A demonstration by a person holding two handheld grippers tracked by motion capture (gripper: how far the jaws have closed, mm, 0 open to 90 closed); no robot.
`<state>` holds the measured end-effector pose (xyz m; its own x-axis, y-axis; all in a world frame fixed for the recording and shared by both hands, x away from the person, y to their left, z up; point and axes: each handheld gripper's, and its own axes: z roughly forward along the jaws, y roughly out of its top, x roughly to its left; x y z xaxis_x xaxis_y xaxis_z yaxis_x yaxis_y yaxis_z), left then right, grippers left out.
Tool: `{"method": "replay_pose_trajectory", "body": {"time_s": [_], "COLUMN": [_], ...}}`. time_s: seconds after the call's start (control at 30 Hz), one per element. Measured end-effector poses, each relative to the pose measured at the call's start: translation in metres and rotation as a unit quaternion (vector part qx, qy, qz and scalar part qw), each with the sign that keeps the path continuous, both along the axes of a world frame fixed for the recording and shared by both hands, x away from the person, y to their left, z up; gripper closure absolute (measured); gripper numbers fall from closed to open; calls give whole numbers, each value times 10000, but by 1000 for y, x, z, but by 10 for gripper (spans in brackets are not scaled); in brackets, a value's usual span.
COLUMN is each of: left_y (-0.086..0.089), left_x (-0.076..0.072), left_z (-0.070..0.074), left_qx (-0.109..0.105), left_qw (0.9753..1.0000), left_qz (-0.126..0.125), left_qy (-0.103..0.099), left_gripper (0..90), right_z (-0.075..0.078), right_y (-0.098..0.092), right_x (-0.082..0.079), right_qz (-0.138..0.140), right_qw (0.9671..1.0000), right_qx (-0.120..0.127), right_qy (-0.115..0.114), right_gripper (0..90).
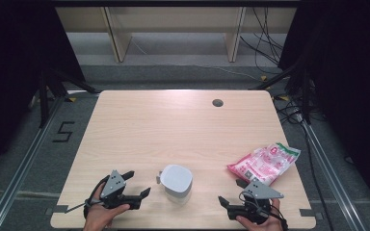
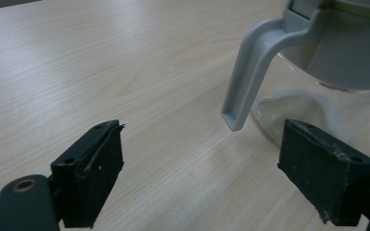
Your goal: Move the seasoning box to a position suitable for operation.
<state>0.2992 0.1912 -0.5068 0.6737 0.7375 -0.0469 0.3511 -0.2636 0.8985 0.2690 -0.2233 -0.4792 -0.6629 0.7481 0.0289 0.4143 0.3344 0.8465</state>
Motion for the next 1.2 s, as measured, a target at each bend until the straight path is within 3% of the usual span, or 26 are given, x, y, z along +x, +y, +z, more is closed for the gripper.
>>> {"method": "replay_pose_trajectory", "body": {"time_s": [0.1,0.2,0.23,0.33,0.37,0.4,0.43,0.57,0.6,0.7,0.73,0.87,0.93,1.03,1.07,1.1,1.13,1.2], "left_y": [0,-2,-2,-5,-6,-7,-8,-12,-12,-17,-18,-21,-22,-25,-28,-29,-31,-34], "left_x": [0,1,1,2,2,3,4,11,12,15,16,21,22,24,26,28,29,32], "left_z": [0,0,0,0,1,0,0,1,2,1,1,-1,-1,-2,-1,-1,0,3], "left_qx": [-36,-41,-21,-4,35,34,40,-16,40,-26,-21,6,-17,-1,102,98,120,165], "left_qw": [10000,9998,9997,9995,9995,9992,9991,9986,9981,9976,9975,9970,9967,9960,9954,9952,9948,9938], "left_qz": [-59,-167,-205,-280,-304,-367,-392,-522,-597,-679,-697,-771,-800,-882,-934,-960,-995,-1070], "left_qy": [-50,-100,-102,-113,-122,-133,-125,-108,-119,-137,-136,-112,-132,-124,-161,-169,-191,-253], "left_gripper": [189,230,259,301,329,339,345,401,414,433,438,455,457,477,485,495,505,537], "right_z": [0,0,-1,-2,-2,-2,-2,-3,-3,-3,-3,-3,-3,-3,-3,-3,-4,-3], "right_y": [0,1,2,2,2,3,2,5,3,3,4,3,5,5,5,7,6,5], "right_x": [1,0,0,1,1,-1,1,1,2,2,0,3,1,1,0,-3,1,2], "right_qz": [54,13,77,58,8,-20,54,65,84,100,64,146,138,122,91,24,224,224], "right_qw": [10000,10000,9999,9999,9999,9999,9999,9999,9999,9999,9999,9998,9998,9998,9998,9996,9996,9996], "right_qx": [-19,-62,51,-55,-103,-79,-137,-57,-133,-137,-114,-149,-79,-113,-92,-47,-95,-85], "right_qy": [52,-75,102,83,-20,130,15,91,-16,-15,95,-31,111,102,144,291,114,161], "right_gripper": [176,176,176,176,176,176,176,176,177,177,177,178,180,180,180,181,182,182]}}
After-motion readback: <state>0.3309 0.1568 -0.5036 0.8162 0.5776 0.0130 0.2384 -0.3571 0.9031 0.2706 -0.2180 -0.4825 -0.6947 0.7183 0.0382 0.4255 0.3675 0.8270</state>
